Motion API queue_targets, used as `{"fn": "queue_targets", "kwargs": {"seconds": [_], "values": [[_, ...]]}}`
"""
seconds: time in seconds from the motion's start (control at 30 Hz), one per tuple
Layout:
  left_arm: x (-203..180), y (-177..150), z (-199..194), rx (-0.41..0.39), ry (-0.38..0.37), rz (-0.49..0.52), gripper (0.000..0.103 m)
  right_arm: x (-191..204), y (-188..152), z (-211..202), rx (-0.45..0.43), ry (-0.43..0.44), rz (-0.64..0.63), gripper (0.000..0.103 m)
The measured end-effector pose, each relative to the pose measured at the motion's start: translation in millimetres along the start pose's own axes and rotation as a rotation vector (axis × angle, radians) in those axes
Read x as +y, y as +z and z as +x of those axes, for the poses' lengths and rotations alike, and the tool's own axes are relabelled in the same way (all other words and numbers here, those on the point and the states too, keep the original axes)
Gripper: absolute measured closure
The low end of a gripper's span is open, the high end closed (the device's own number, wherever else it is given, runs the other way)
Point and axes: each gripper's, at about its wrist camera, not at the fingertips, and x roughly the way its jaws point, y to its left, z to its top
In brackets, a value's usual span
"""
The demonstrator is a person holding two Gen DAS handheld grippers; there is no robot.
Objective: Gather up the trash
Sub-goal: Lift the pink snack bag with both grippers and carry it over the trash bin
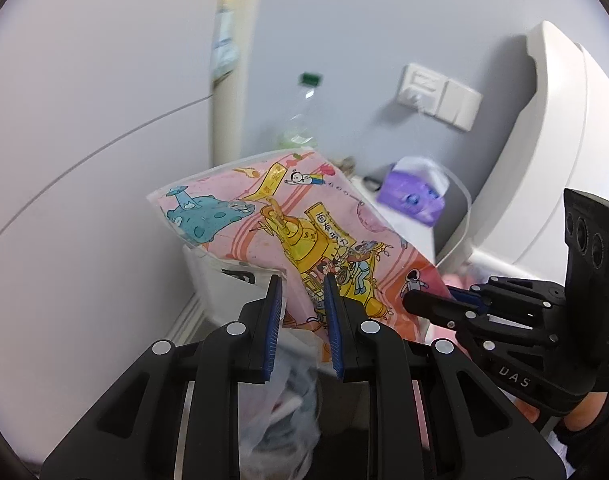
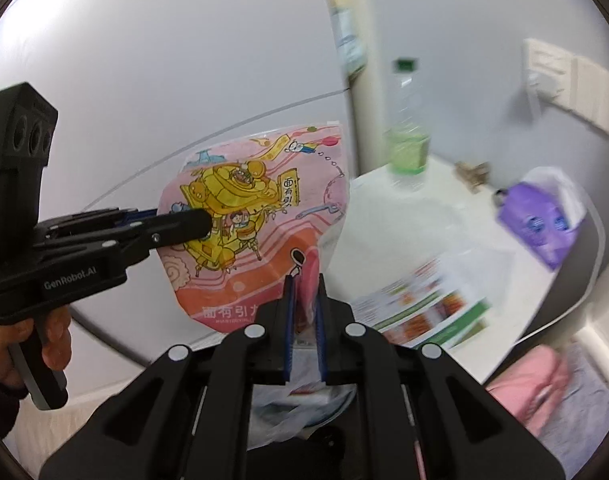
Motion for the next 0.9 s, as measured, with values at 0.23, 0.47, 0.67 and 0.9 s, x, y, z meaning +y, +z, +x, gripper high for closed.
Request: {"fn": "queue_targets", "kwargs": {"seconds": [0.23, 0.47, 0.67, 0.9], "values": [[38.2, -58.7, -6.9, 0.073, 0.073, -0.083, 0.083, 41.1, -36.1, 46.5, 0.153, 0.091, -0.061, 0.092], [60.0, -113.6, 25.4, 0.177, 0.103, -0.148, 0.084, 38.6, -64.7, 93.7, 0.294, 0.107, -0.1, 0.092], [69.4, -133.4, 70.9, 0.265, 0.096, -0.171, 0.083, 30.7, -81.2, 133.6, 0.398, 0.094, -0.143, 0.092], [90.4, -154.2, 139.6, 0.384, 0.057, -0.204, 0.083, 8.5, -93.5, 192.4, 0.551, 0.122, -0.186, 0.092]]}}
